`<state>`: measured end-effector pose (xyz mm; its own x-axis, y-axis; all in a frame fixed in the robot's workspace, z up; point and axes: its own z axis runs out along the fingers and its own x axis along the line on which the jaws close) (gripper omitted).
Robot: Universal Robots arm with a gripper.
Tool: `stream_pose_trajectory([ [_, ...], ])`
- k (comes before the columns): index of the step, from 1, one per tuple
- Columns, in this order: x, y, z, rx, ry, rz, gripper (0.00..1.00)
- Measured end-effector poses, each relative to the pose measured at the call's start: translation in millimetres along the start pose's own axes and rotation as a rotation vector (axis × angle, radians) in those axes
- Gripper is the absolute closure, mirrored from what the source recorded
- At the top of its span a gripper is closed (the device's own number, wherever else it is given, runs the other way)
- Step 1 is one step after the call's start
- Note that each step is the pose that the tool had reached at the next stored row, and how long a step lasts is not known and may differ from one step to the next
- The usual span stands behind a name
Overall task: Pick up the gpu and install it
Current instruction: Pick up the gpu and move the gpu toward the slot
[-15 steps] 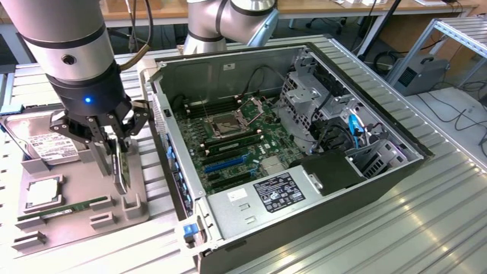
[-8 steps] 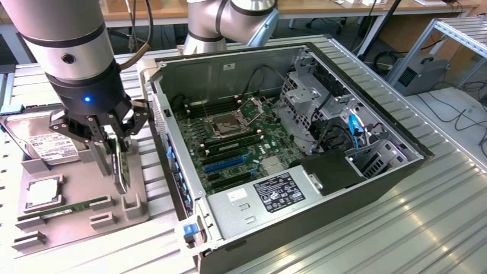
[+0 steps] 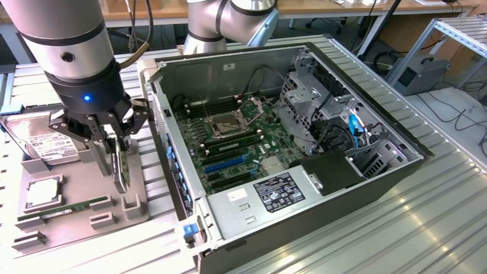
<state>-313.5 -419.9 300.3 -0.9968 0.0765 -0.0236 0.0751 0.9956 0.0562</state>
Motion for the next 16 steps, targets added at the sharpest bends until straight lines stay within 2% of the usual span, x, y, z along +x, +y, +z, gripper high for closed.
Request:
stream_pose_trajectory([
  [16, -0.1, 0.2, -4.0, 0.0, 0.0, 0.0, 0.73],
])
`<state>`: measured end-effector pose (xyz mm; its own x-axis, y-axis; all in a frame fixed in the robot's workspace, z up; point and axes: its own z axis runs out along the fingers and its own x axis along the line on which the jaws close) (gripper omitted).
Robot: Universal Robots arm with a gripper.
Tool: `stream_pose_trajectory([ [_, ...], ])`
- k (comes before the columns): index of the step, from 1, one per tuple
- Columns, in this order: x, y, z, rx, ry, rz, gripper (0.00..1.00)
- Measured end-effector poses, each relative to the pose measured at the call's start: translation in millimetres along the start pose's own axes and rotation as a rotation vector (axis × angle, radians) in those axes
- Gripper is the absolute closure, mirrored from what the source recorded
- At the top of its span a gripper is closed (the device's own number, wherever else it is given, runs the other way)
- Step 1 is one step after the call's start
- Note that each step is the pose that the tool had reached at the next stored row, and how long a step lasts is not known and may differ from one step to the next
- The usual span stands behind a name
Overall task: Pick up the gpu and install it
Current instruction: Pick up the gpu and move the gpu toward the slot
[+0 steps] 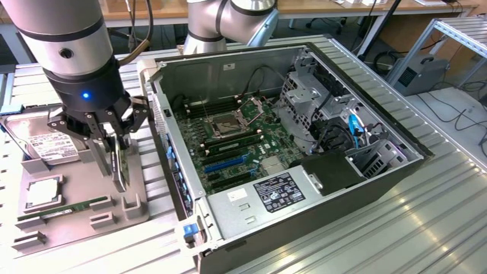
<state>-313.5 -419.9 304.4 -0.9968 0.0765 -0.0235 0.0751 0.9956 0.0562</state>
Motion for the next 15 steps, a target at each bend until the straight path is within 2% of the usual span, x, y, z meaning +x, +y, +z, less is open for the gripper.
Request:
stream_pose_trajectory([
  [15, -0.1, 0.2, -3.9, 0.0, 0.0, 0.0, 0.73],
])
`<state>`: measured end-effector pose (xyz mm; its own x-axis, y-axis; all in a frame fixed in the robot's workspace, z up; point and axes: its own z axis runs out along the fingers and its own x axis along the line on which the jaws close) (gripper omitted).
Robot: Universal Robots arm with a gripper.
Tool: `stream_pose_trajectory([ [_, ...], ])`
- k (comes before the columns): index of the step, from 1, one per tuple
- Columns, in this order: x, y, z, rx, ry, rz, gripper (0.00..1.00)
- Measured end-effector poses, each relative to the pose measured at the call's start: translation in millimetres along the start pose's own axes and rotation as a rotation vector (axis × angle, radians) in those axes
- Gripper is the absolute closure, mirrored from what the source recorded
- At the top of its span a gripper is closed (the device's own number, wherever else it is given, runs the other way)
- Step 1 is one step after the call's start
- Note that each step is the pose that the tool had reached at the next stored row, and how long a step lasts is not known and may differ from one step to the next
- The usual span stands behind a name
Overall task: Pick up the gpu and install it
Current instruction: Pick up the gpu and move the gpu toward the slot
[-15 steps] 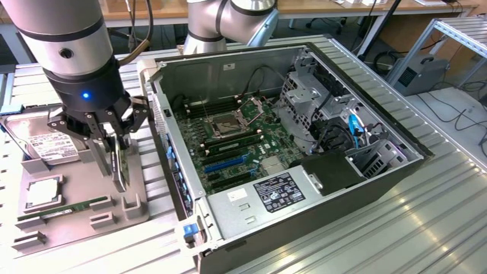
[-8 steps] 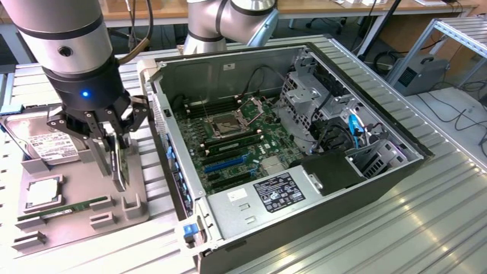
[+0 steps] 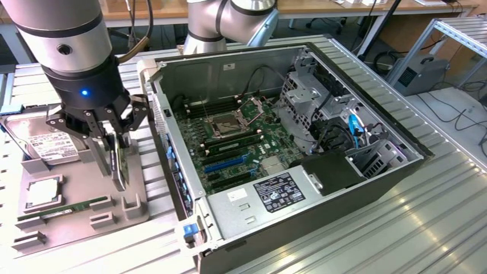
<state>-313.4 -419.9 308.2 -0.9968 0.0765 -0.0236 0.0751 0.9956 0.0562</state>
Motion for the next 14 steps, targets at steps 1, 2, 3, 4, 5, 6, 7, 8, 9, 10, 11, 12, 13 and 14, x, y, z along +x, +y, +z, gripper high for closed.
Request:
stream_pose_trajectory([
  [1, 0.0, 0.0, -0.2, 0.0, -0.0001, 0.0, 0.73],
  [2, 0.0, 0.0, -0.5, 0.0, 0.0, 0.0, 0.73],
  [3, 0.0, 0.0, -0.7, 0.0, 0.0, 0.0, 0.73],
  [4, 0.0, 0.0, -0.9, 0.0, 0.0, 0.0, 0.73],
  [5, 0.0, 0.1, -1.1, 0.0, 0.0, 0.0, 0.73],
  [6, 0.0, 0.1, -1.3, 0.0, 0.0, 0.0, 0.73],
  [7, 0.0, 0.1, -1.5, 0.0, 0.0, 0.0, 0.73],
  [8, 0.0, 0.1, -1.7, 0.0, 0.0, 0.0, 0.73],
  [9, 0.0, 0.1, -2.0, 0.0, 0.0, 0.0, 0.73],
  [10, 0.0, 0.1, -2.2, 0.0, 0.0, 0.0, 0.73],
  [11, -0.1, 0.1, -2.4, 0.0, 0.0, 0.0, 0.73],
  [12, -0.1, 0.1, -2.6, 0.0, 0.0, 0.0, 0.73],
  [13, 0.0, 0.2, -2.9, 0.0, 0.0, 0.0, 0.73],
  [14, -0.1, 0.2, -3.1, 0.0, 0.0, 0.0, 0.73],
])
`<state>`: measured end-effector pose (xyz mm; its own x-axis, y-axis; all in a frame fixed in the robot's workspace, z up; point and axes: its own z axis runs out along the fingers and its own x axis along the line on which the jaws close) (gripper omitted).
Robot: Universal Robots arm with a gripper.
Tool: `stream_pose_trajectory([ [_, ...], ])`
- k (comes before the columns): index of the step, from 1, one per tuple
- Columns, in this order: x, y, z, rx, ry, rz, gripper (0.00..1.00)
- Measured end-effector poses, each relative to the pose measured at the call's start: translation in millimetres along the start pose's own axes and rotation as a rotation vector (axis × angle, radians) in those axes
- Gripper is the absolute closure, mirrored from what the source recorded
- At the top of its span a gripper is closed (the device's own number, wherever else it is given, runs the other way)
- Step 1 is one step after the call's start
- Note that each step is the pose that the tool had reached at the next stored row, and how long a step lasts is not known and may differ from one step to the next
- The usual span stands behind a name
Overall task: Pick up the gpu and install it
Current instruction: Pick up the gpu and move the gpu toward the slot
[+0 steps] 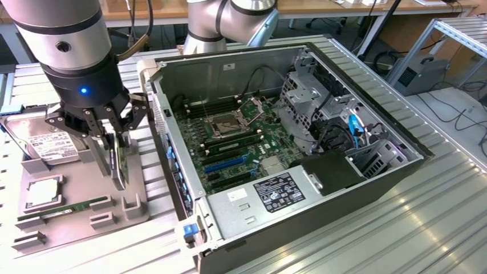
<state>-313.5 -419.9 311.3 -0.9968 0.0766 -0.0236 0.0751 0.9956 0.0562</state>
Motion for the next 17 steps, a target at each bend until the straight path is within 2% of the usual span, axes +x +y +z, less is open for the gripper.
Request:
stream_pose_trajectory([
  [17, -0.1, 0.3, -4.6, 0.0, 0.0, 0.0, 0.73],
])
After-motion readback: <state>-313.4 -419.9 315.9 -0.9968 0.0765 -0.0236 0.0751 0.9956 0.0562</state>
